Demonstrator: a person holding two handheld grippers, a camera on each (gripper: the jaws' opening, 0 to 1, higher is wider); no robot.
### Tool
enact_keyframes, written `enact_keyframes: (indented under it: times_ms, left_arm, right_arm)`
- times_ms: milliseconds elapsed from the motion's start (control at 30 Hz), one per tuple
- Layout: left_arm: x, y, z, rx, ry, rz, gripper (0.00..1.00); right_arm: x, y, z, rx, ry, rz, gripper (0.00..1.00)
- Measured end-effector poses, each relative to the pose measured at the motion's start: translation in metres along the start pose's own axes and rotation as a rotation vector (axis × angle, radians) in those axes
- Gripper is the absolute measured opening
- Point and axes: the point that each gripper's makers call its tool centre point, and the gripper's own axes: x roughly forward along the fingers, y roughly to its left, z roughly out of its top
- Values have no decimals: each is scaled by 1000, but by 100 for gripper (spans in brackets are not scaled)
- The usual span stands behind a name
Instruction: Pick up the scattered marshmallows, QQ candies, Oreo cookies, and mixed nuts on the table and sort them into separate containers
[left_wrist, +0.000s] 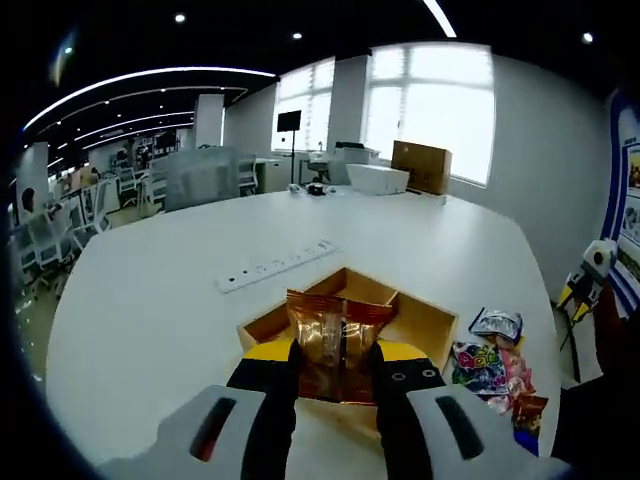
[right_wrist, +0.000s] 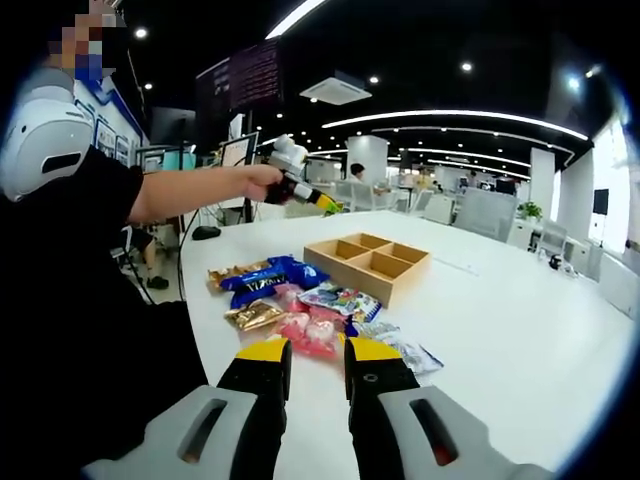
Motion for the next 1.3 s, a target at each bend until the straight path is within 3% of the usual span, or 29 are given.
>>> enact_keyframes:
  times_ms: [667,1300]
  left_arm:
    - [28,5,5,-127,-32,50,33]
    - [56,27,-13,-307,-79,175,33]
  right_arm:
    - [-7,-3,5,-9,0,-18,18]
    - [-8,-4,-4,12,6,-25,18]
